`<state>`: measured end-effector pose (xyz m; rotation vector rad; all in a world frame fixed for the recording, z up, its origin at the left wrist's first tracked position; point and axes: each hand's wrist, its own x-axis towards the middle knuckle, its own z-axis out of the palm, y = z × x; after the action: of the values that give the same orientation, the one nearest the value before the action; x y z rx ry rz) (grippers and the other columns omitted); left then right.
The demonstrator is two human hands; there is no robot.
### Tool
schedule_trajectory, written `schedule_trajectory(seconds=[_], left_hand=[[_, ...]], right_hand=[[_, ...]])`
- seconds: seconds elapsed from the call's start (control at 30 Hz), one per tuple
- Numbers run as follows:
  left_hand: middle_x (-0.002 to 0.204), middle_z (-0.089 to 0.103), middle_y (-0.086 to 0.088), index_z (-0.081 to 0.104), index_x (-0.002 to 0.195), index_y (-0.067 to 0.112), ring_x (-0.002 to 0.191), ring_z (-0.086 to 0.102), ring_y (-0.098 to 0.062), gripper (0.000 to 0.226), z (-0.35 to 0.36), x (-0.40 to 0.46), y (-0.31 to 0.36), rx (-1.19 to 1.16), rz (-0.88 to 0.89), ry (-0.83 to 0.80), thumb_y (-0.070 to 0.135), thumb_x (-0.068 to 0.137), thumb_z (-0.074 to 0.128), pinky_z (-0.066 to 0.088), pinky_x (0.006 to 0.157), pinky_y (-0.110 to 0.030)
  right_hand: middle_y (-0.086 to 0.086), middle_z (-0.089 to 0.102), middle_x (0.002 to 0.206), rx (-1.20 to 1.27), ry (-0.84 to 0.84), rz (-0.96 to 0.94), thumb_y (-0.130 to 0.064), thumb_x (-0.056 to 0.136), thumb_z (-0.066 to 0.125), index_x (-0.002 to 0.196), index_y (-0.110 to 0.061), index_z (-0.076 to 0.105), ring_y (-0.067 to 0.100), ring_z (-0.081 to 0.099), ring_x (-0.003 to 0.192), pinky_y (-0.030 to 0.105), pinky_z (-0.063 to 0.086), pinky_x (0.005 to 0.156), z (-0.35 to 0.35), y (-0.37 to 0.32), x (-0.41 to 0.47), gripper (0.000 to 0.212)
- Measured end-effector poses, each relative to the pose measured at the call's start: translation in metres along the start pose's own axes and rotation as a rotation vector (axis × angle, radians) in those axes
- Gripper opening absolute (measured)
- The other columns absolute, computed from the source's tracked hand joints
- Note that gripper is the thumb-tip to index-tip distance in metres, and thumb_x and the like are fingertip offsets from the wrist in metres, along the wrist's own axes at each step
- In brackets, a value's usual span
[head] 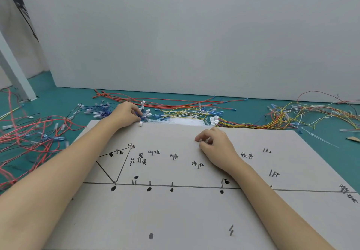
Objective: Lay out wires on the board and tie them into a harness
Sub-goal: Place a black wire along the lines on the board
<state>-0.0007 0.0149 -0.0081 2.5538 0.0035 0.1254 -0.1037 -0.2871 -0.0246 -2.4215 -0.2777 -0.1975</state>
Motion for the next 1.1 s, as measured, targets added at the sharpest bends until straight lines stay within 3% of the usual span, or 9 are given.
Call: schedule_trajectory(seconds=[0.1,0.2,0.27,0.33,0.5,0.77,0.93,1.0,1.1], left_hand=[[0.085,0.068,-0.01,0.075,0.092,0.008,0.081,0.059,-0.021,0.009,-0.002,0.003,0.004,-0.071,0.0,0.077,0.011,0.084,0.073,0.038,0.071,-0.024],[0.103,0.07,-0.013,0.069,0.109,0.003,0.097,0.062,-0.026,0.024,-0.006,0.011,0.008,-0.282,-0.084,0.224,0.002,0.085,0.068,0.041,0.081,-0.026],[0.112,0.068,-0.012,0.057,0.117,0.005,0.104,0.06,-0.026,0.035,-0.007,0.014,0.011,-0.417,-0.146,0.21,-0.007,0.085,0.063,0.043,0.085,-0.03],[0.112,0.066,-0.012,0.056,0.111,0.007,0.101,0.059,-0.026,0.034,-0.004,0.015,0.012,-0.362,-0.13,0.14,-0.007,0.081,0.067,0.044,0.085,-0.032],[0.088,0.073,-0.01,0.074,0.083,0.01,0.075,0.06,-0.015,0.011,0.005,0.008,0.01,-0.068,-0.031,0.039,0.01,0.075,0.082,0.04,0.066,-0.021],[0.08,0.068,-0.007,0.074,0.09,0.009,0.081,0.06,-0.019,0.013,0.004,0.004,0.01,0.008,-0.023,0.001,0.013,0.078,0.079,0.04,0.071,-0.023],[0.072,0.063,-0.005,0.073,0.091,-0.002,0.061,0.054,-0.008,0.011,0.007,0.003,0.009,-0.169,-0.037,0.067,-0.001,0.08,0.074,0.036,0.054,-0.016],[0.071,0.065,0.001,0.073,0.093,-0.003,0.061,0.059,0.001,0.015,0.003,0.003,0.01,-0.382,-0.04,0.129,-0.005,0.077,0.075,0.04,0.058,-0.007],[0.078,0.068,0.007,0.074,0.1,0.005,0.071,0.059,0.001,0.022,-0.005,0.009,0.011,-0.649,-0.096,0.249,0.007,0.078,0.078,0.041,0.071,-0.012]], right_hand=[[0.0,0.054,0.093,0.01,-0.004,0.002,-0.011,0.088,0.054,0.09,-0.026,0.068,0.02,0.05,0.096,0.027,0.037,0.078,-0.001,0.002,0.0,0.02],[0.0,0.054,0.094,0.013,-0.009,0.001,-0.011,0.088,0.054,0.09,-0.026,0.068,0.02,0.05,0.096,0.027,0.037,0.078,0.0,0.001,0.0,0.02],[0.001,0.054,0.094,0.016,-0.009,0.0,-0.011,0.088,0.054,0.089,-0.026,0.068,0.02,0.05,0.096,0.028,0.037,0.078,-0.001,0.001,0.001,0.02],[0.001,0.054,0.094,0.016,-0.011,0.002,-0.011,0.088,0.054,0.089,-0.026,0.067,0.02,0.05,0.096,0.027,0.037,0.077,-0.001,0.001,0.001,0.02],[0.0,0.053,0.094,0.017,-0.015,0.004,-0.011,0.088,0.054,0.088,-0.027,0.067,0.02,0.049,0.096,0.028,0.038,0.078,-0.002,0.002,0.001,0.02],[0.001,0.055,0.094,0.022,-0.011,0.007,-0.011,0.087,0.054,0.086,-0.027,0.066,0.02,0.05,0.095,0.027,0.037,0.077,-0.001,0.001,0.001,0.021],[-0.001,0.054,0.093,0.038,-0.018,0.009,-0.01,0.087,0.053,0.085,-0.028,0.065,0.018,0.049,0.096,0.026,0.035,0.075,-0.002,0.002,0.0,0.022],[-0.002,0.053,0.093,0.038,-0.017,0.009,-0.01,0.087,0.053,0.084,-0.029,0.064,0.018,0.049,0.095,0.026,0.034,0.075,-0.002,0.001,0.001,0.022],[-0.002,0.053,0.093,0.042,-0.015,0.006,-0.01,0.088,0.053,0.084,-0.03,0.064,0.017,0.049,0.095,0.026,0.034,0.075,-0.002,0.002,0.001,0.022]])
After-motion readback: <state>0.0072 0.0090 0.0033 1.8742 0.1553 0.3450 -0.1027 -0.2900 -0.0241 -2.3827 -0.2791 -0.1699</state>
